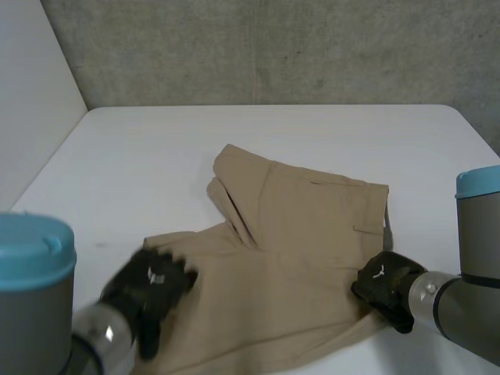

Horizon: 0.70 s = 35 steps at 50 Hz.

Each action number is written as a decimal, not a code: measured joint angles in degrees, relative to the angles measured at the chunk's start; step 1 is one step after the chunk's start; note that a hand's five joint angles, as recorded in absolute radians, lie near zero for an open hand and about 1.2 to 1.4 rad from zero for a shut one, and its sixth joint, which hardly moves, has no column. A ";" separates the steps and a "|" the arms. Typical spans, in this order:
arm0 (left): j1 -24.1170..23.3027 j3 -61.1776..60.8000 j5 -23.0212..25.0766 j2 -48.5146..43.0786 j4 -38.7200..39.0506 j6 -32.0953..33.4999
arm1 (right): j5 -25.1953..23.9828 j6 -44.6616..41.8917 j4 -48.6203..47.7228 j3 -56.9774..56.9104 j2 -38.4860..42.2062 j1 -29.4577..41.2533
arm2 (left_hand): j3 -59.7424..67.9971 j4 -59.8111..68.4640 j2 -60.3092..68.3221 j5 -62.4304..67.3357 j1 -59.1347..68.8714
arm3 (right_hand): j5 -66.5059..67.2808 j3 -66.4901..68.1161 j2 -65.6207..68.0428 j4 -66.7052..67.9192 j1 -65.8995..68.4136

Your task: Fold the shorts.

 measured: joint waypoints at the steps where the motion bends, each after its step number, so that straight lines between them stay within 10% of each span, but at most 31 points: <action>1: 0.25 1.23 -0.01 -0.63 1.82 0.52 | -0.01 0.25 -0.89 0.00 0.03 -0.04 | -7.60 -7.41 -6.65 -7.33 -7.16 | 0.00 0.00 0.00 0.00 0.33; 12: 4.50 23.56 6.74 -23.43 22.26 5.95 | 0.07 2.60 -4.55 0.83 0.97 0.63 | -0.66 0.06 0.49 -0.08 1.56 | 0.00 0.00 0.00 0.00 0.83; 21: 8.28 36.86 16.03 -37.65 22.42 5.59 | 0.23 2.57 -5.94 1.36 1.61 0.63 | 5.87 6.83 7.02 6.63 8.12 | 0.00 0.00 0.00 0.00 0.83; 35: 10.60 47.39 17.16 -46.60 19.26 5.56 | 0.26 2.54 -5.99 1.38 1.78 0.17 | 18.99 19.85 20.16 19.18 21.25 | 0.00 0.00 0.00 0.00 0.83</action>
